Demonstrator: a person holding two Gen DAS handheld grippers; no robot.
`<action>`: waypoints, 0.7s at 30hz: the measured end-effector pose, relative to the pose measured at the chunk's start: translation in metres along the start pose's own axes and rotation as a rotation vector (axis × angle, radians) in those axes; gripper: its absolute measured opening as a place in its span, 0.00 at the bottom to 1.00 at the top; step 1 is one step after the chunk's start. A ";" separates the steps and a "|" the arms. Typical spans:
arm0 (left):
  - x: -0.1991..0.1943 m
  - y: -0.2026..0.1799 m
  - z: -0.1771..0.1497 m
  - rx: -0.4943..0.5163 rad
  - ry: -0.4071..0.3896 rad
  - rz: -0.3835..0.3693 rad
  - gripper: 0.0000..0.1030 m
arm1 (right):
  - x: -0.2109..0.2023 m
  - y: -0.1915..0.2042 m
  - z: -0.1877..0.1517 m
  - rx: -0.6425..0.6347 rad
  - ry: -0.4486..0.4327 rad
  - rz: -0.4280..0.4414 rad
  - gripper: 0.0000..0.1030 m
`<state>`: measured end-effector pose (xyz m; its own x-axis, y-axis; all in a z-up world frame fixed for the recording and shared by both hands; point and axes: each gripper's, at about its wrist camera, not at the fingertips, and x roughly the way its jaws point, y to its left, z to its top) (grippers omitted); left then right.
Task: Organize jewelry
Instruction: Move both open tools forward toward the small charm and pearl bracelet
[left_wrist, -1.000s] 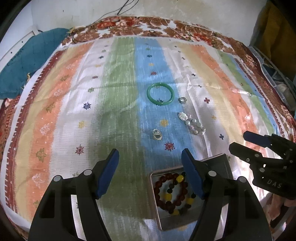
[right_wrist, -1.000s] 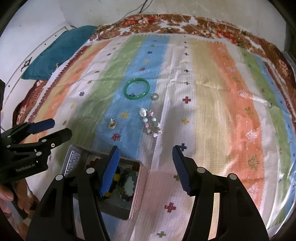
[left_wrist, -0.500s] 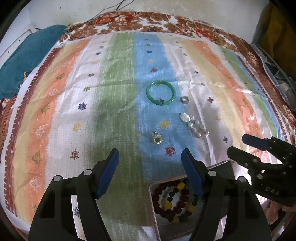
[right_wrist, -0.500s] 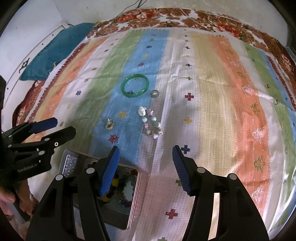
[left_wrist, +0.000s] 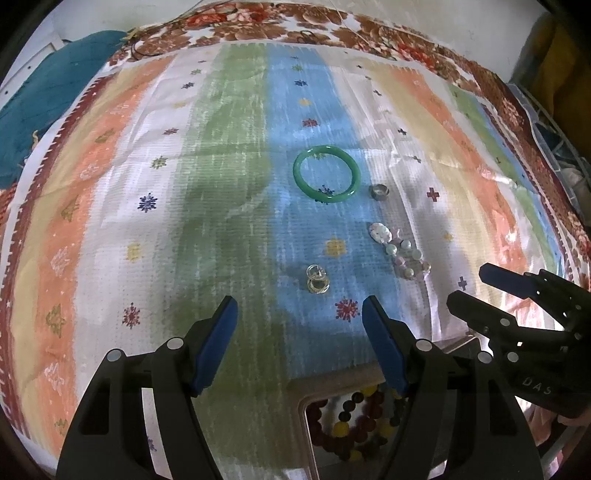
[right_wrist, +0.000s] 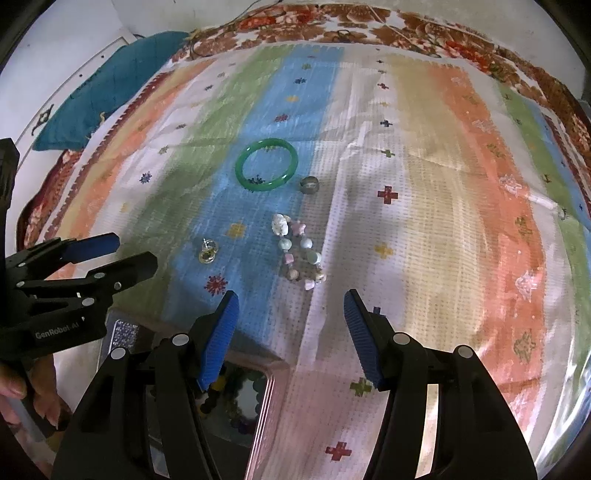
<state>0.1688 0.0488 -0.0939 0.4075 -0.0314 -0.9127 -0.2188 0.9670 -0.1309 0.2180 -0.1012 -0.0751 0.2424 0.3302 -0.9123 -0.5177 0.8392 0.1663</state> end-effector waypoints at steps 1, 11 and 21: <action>0.002 0.000 0.001 0.004 0.004 0.001 0.68 | 0.001 0.000 0.000 0.002 0.002 0.000 0.57; 0.023 0.002 0.010 0.027 0.040 0.016 0.68 | 0.015 -0.009 0.008 0.020 0.011 0.023 0.57; 0.042 -0.002 0.017 0.064 0.067 0.063 0.68 | 0.031 -0.012 0.013 0.012 0.036 0.020 0.58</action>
<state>0.2013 0.0493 -0.1250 0.3340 0.0156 -0.9424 -0.1847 0.9816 -0.0492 0.2419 -0.0957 -0.1003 0.2021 0.3314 -0.9216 -0.5119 0.8380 0.1891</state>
